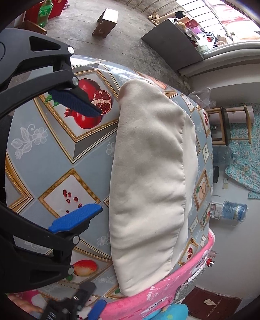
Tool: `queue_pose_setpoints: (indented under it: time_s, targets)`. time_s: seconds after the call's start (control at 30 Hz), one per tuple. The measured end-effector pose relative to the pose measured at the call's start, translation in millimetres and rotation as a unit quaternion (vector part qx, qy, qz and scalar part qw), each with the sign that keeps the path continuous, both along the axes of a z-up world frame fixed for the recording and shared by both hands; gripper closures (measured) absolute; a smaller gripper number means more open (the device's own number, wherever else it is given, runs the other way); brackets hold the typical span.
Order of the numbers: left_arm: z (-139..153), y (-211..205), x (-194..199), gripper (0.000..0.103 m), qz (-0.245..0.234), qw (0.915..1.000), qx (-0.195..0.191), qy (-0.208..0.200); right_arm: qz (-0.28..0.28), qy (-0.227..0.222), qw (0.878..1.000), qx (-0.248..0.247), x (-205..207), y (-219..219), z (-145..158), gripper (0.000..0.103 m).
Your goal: Fold large clothes
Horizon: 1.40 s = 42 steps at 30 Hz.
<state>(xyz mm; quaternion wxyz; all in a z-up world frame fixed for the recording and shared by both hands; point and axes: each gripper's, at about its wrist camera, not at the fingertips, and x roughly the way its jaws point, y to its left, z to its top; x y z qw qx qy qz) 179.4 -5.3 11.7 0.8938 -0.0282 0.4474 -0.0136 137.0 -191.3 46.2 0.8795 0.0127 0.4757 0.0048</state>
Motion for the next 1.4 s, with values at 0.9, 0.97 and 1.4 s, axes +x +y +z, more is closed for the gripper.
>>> queue_pose_setpoints:
  time_s: [0.9,0.97,1.4]
  targets:
    - [23,-17,-33,0.013,0.047,0.9985,0.026,0.002,-0.011,-0.033,0.999,-0.009,-23,6,23,0.015]
    - [24,-18,-34,0.012,0.046,0.9986,0.024,0.003,-0.011,-0.033,0.999,-0.009,-23,5,22,0.015]
    - [19,-18,-30,0.012,0.046,0.9985,0.027,0.01,-0.013,-0.025,0.999,-0.015,-20,5,19,0.015]
